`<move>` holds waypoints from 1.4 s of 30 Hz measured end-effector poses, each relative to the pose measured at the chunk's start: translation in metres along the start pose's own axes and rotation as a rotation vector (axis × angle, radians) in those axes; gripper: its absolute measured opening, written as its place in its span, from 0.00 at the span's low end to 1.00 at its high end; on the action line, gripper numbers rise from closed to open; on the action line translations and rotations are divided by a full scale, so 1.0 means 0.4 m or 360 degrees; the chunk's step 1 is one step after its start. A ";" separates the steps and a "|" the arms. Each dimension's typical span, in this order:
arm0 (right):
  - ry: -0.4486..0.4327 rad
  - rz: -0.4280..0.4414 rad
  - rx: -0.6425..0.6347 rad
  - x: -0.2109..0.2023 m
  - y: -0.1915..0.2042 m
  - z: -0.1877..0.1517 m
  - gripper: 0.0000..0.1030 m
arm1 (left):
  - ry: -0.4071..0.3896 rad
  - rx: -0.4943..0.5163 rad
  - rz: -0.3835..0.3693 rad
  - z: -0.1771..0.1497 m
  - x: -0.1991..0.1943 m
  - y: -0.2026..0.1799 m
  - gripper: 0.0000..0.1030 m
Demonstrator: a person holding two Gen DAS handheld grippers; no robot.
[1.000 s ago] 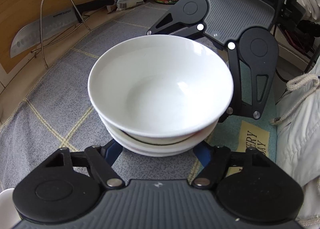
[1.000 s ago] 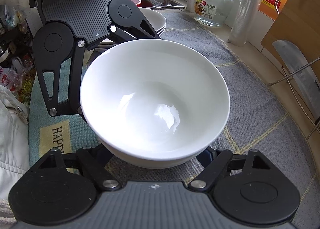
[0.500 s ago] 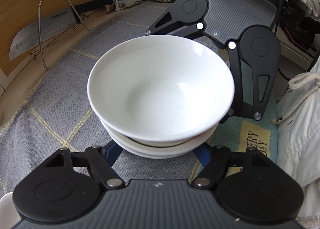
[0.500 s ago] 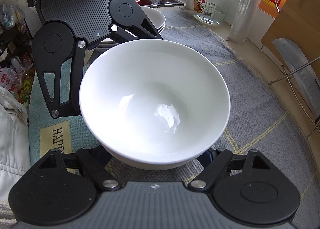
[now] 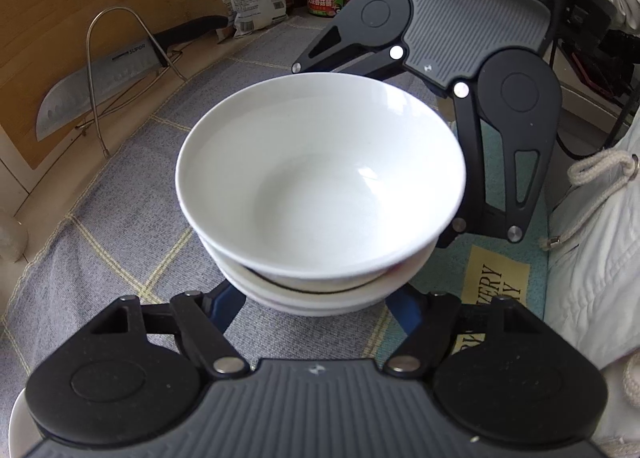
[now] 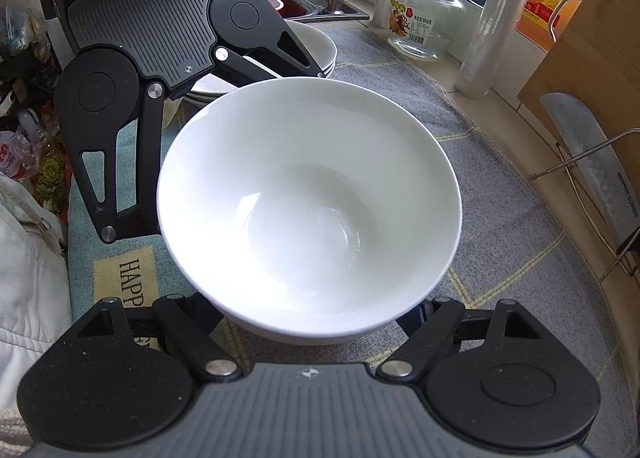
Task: Organize plates and bowls
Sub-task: 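Lift the bowl stack with both grippers and carry it toward the plate stack, then lower the bowl stack onto the white plate stack and open both grippers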
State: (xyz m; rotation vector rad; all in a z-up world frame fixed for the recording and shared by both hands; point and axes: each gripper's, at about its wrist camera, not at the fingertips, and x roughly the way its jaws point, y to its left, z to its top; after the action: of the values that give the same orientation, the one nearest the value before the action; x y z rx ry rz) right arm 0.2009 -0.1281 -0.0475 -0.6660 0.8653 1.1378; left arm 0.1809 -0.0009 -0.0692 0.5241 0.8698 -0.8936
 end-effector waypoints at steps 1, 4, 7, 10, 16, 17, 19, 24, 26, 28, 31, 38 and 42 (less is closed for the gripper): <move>0.0000 0.0001 0.0000 -0.004 0.001 0.003 0.85 | -0.0004 -0.0001 0.0003 0.001 -0.005 -0.001 0.73; 0.0001 -0.0005 -0.0010 -0.016 0.008 0.015 0.85 | -0.0016 0.0000 0.0011 0.004 -0.019 -0.001 0.73; 0.0007 -0.0016 -0.0025 -0.028 0.018 0.025 0.85 | -0.0030 -0.0003 0.0017 0.002 -0.034 0.001 0.73; 0.0010 -0.0023 -0.0037 -0.037 0.024 0.041 0.85 | -0.0049 -0.0001 0.0032 -0.003 -0.053 0.001 0.73; 0.0003 -0.0032 -0.0071 -0.041 0.039 0.087 0.85 | -0.0076 -0.0017 0.0083 -0.027 -0.099 0.011 0.73; -0.0001 -0.0036 -0.0084 -0.039 0.044 0.096 0.85 | -0.0078 -0.0022 0.0091 -0.032 -0.106 0.014 0.73; -0.0005 -0.0039 -0.0113 -0.034 0.053 0.117 0.85 | -0.0081 -0.0038 0.0119 -0.047 -0.125 0.020 0.73; -0.0025 -0.0025 -0.0188 -0.015 0.080 0.182 0.85 | -0.0093 -0.0080 0.0197 -0.096 -0.181 0.042 0.73; -0.0035 -0.0019 -0.0222 -0.004 0.088 0.210 0.85 | -0.0094 -0.0103 0.0228 -0.118 -0.203 0.054 0.73; -0.0046 -0.0011 -0.0261 0.009 0.099 0.244 0.85 | -0.0094 -0.0127 0.0257 -0.141 -0.224 0.068 0.73; -0.0058 0.0005 -0.0316 0.036 0.118 0.297 0.85 | -0.0090 -0.0157 0.0301 -0.177 -0.249 0.088 0.73; -0.0056 0.0039 -0.0409 0.113 0.140 0.400 0.85 | -0.0077 -0.0227 0.0380 -0.255 -0.284 0.140 0.73; -0.0052 0.0055 -0.0425 0.157 0.144 0.442 0.85 | -0.0060 -0.0248 0.0396 -0.290 -0.293 0.169 0.73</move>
State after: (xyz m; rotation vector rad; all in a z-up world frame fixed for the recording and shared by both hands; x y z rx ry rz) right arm 0.1998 0.0647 -0.0111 -0.8510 0.7050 1.3050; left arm 0.1490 0.1707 -0.0339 0.4669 0.8124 -0.6020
